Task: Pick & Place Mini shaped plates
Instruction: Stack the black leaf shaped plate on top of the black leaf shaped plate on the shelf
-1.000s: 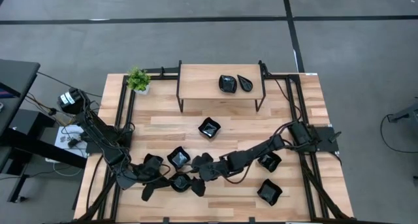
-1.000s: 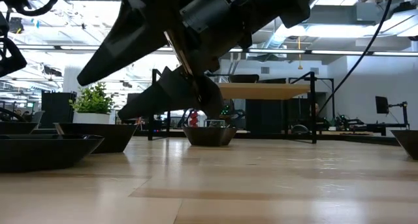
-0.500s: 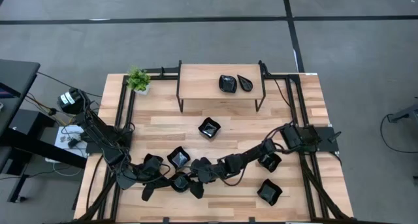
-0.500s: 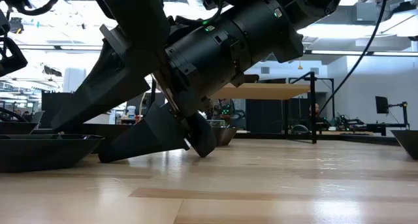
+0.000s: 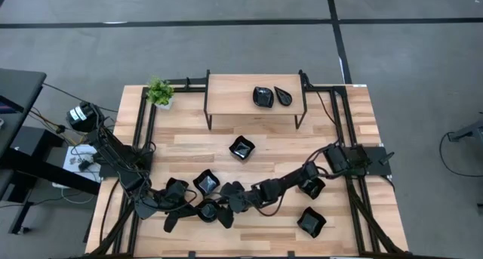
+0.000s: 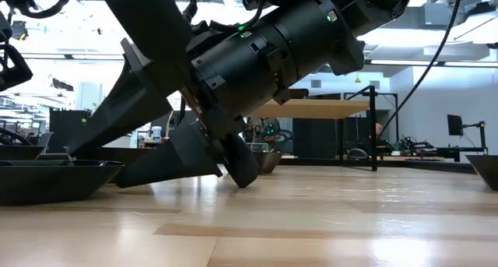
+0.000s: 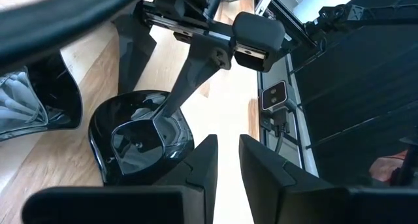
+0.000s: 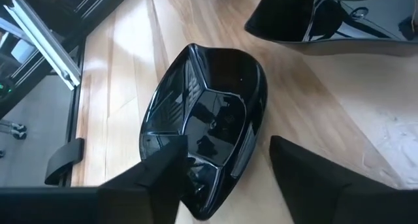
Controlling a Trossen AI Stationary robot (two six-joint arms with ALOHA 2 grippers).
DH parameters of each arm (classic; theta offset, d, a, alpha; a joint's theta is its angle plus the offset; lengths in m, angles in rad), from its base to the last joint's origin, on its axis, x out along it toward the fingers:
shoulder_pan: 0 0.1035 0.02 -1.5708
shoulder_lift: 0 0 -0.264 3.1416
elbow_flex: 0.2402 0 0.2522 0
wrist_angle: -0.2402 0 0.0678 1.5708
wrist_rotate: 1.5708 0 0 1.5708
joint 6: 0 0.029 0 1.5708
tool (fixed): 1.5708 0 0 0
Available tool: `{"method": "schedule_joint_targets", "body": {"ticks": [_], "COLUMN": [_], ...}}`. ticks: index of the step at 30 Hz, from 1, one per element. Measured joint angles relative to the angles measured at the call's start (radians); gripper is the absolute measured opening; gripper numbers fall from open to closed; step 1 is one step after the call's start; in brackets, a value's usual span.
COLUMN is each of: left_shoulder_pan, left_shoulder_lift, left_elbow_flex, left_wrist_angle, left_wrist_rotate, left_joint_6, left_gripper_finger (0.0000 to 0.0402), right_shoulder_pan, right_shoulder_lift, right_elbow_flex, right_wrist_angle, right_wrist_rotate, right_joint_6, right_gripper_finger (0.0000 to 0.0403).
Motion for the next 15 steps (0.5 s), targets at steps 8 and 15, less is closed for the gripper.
{"method": "schedule_joint_targets", "body": {"ticks": [8,15], "left_shoulder_pan": [0.000,0.000], "left_shoulder_lift": [0.000,0.000], "left_elbow_flex": [0.000,0.000], "left_wrist_angle": [0.000,0.000], "left_wrist_rotate": [0.000,0.000], "left_joint_6": [0.007,0.007], "left_gripper_finger": [0.0064,0.0064], "right_shoulder_pan": [0.001,0.001], "right_shoulder_lift": [0.001,0.001], "right_elbow_flex": [-0.001,-0.001], "right_wrist_angle": [0.003,0.004], "right_wrist_rotate": [0.007,0.005], "right_joint_6": [0.003,0.003], "right_gripper_finger": [0.0105,0.0036]}}
